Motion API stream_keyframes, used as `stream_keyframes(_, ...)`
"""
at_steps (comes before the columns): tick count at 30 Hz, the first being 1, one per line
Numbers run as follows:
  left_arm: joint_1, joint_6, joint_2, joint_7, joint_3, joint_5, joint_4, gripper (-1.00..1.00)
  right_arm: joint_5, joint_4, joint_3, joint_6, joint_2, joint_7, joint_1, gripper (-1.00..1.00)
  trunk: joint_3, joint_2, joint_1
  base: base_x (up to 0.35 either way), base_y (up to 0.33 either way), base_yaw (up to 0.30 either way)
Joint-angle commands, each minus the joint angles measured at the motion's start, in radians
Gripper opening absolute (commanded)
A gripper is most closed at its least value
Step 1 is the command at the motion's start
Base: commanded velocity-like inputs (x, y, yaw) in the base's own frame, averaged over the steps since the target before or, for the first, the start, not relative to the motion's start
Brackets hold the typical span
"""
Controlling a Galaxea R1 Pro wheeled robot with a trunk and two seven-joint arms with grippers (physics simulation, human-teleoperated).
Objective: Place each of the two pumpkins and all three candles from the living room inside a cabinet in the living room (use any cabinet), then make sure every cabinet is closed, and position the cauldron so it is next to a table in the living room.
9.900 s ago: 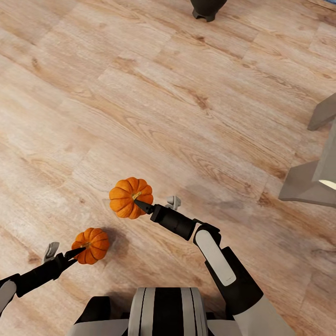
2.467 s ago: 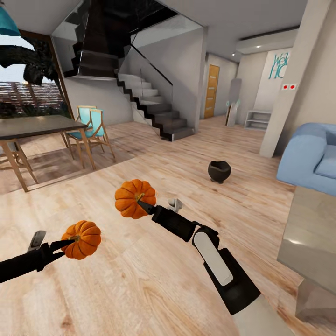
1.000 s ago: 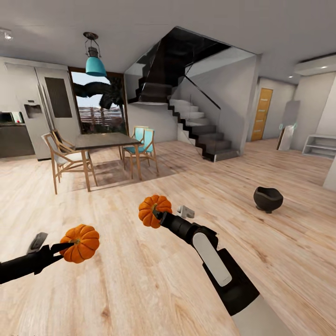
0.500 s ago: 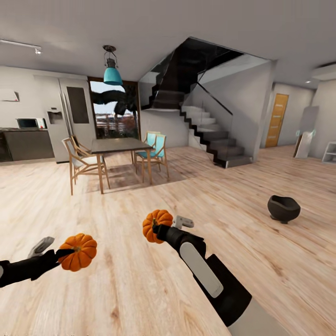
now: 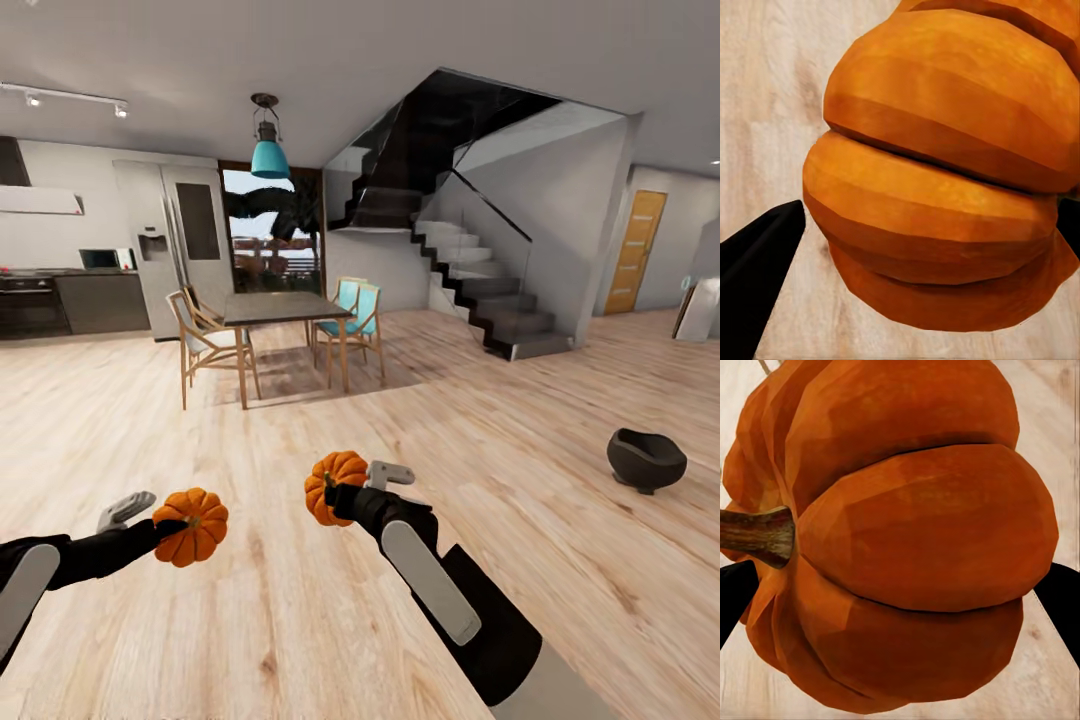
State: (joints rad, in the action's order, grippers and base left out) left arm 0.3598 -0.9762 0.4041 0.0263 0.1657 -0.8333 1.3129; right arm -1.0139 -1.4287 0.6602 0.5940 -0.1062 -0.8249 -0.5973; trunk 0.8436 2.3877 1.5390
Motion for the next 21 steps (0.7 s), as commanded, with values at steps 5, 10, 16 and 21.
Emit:
stream_keyframes(5,0.001,-0.004,-0.018,0.050,-0.029,-0.006,0.029,-1.00,-0.012,-0.023,0.001,0.019,0.000,-0.063,-0.001,-1.00,-0.007,-0.035,-0.020,0.000,0.000,0.176)
stream_keyframes(10,0.001,-0.004,-0.044,0.086,-0.035,-0.005,0.034,-1.00,-0.012,-0.021,-0.001,0.020,0.000,-0.069,-0.001,-1.00,-0.016,-0.070,-0.039,0.000,0.000,0.176)
stream_keyframes(16,0.001,-0.004,-0.045,0.093,-0.035,-0.006,0.034,-1.00,-0.011,-0.019,-0.001,0.018,0.000,-0.069,-0.001,-1.00,-0.026,-0.112,-0.062,0.000,0.000,0.173)
stream_keyframes(21,0.001,-0.005,-0.045,0.093,-0.035,-0.007,0.033,-1.00,-0.011,-0.018,0.001,0.017,0.000,-0.069,-0.001,-1.00,-0.035,-0.147,-0.081,0.000,0.000,0.172)
